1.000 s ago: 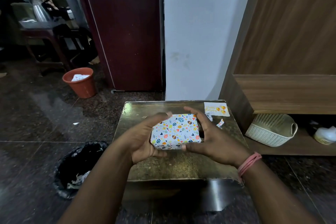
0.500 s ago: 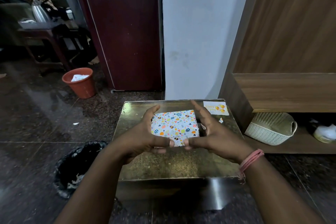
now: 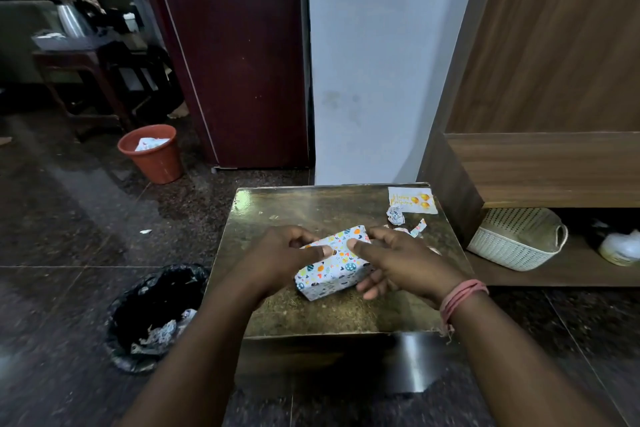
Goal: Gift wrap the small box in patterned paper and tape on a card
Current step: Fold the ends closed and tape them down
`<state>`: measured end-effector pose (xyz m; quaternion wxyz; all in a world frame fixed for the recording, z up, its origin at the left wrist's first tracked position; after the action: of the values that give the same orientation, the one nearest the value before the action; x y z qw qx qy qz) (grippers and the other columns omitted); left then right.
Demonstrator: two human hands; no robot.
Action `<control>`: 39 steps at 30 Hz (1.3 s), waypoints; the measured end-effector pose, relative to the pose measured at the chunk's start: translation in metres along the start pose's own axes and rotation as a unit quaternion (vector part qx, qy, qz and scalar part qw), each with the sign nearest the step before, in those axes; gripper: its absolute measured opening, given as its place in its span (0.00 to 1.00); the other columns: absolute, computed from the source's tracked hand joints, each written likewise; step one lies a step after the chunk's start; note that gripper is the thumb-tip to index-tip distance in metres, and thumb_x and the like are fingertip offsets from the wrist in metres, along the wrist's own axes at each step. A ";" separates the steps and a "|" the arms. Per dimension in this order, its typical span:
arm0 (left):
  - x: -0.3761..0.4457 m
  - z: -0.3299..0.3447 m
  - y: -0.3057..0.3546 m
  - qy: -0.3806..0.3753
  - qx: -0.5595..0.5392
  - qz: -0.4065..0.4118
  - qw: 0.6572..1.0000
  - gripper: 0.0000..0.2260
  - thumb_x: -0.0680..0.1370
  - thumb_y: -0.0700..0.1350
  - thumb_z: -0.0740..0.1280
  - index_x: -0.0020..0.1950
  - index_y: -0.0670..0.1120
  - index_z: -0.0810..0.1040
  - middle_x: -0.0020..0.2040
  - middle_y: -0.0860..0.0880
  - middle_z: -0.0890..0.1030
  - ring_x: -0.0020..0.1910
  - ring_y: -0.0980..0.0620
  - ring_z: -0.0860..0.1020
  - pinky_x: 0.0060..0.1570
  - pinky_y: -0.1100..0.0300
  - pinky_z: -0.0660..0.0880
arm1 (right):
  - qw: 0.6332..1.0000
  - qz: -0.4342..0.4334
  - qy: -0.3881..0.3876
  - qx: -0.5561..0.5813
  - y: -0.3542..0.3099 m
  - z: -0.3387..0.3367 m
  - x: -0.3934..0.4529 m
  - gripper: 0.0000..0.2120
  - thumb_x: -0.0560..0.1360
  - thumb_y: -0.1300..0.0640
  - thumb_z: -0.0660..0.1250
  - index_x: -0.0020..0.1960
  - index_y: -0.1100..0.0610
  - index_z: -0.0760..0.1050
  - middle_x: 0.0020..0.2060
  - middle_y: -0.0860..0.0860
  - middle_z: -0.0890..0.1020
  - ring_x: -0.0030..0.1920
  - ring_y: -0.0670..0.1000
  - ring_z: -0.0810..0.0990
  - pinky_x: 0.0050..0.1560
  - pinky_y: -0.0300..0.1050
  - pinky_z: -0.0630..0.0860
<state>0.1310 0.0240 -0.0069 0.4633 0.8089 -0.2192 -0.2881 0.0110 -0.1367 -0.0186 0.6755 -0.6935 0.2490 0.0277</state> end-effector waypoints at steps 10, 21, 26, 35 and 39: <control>-0.004 0.006 0.022 0.102 0.244 0.138 0.954 0.08 0.80 0.52 0.70 0.56 0.54 0.87 0.52 0.57 0.86 0.50 0.58 0.82 0.54 0.58 0.76 | 0.982 0.007 0.073 -0.174 0.008 -0.015 0.006 0.19 0.81 0.41 0.64 0.59 0.57 0.77 0.38 0.61 0.84 0.36 0.63 0.86 0.34 0.56 0.83; -0.012 0.015 0.038 0.149 0.294 0.218 0.919 0.09 0.80 0.45 0.69 0.57 0.52 0.86 0.55 0.54 0.86 0.55 0.53 0.82 0.53 0.59 0.75 | 0.901 0.080 0.249 -0.346 0.013 -0.110 -0.009 0.03 0.74 0.60 0.72 0.43 0.53 0.83 0.43 0.52 0.85 0.47 0.55 0.83 0.49 0.45 0.78; -0.012 0.015 0.037 0.142 0.276 0.208 0.928 0.09 0.80 0.45 0.70 0.58 0.52 0.86 0.57 0.56 0.85 0.58 0.56 0.80 0.54 0.63 0.70 | 0.859 0.086 0.239 -0.444 0.022 -0.104 -0.001 0.10 0.74 0.61 0.70 0.55 0.56 0.80 0.52 0.56 0.83 0.54 0.57 0.82 0.52 0.44 0.77; -0.009 0.014 0.036 0.134 0.235 0.185 0.945 0.08 0.81 0.48 0.69 0.58 0.53 0.85 0.59 0.58 0.83 0.46 0.57 0.80 0.49 0.61 0.71 | 0.867 0.106 0.251 -0.417 0.020 -0.104 -0.005 0.08 0.77 0.57 0.68 0.51 0.61 0.82 0.51 0.60 0.84 0.52 0.59 0.82 0.48 0.42 0.74; -0.015 0.014 0.044 0.156 0.179 0.191 0.952 0.08 0.80 0.45 0.69 0.57 0.53 0.85 0.57 0.60 0.84 0.46 0.62 0.79 0.51 0.62 0.73 | 0.956 0.020 0.204 -0.211 -0.001 -0.089 -0.013 0.04 0.79 0.62 0.68 0.50 0.62 0.79 0.35 0.52 0.79 0.35 0.54 0.78 0.39 0.46 0.76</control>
<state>0.1068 0.0031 0.0299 0.3855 0.8565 -0.3427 -0.0198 -0.0262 -0.2170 -0.0055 0.4481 -0.8060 0.3836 -0.0485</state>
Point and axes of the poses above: each hand's wrist, its own x-axis towards the middle knuckle, its own z-axis out of the palm, y = z × x, the point moved 6 cm from there along x, towards the middle knuckle
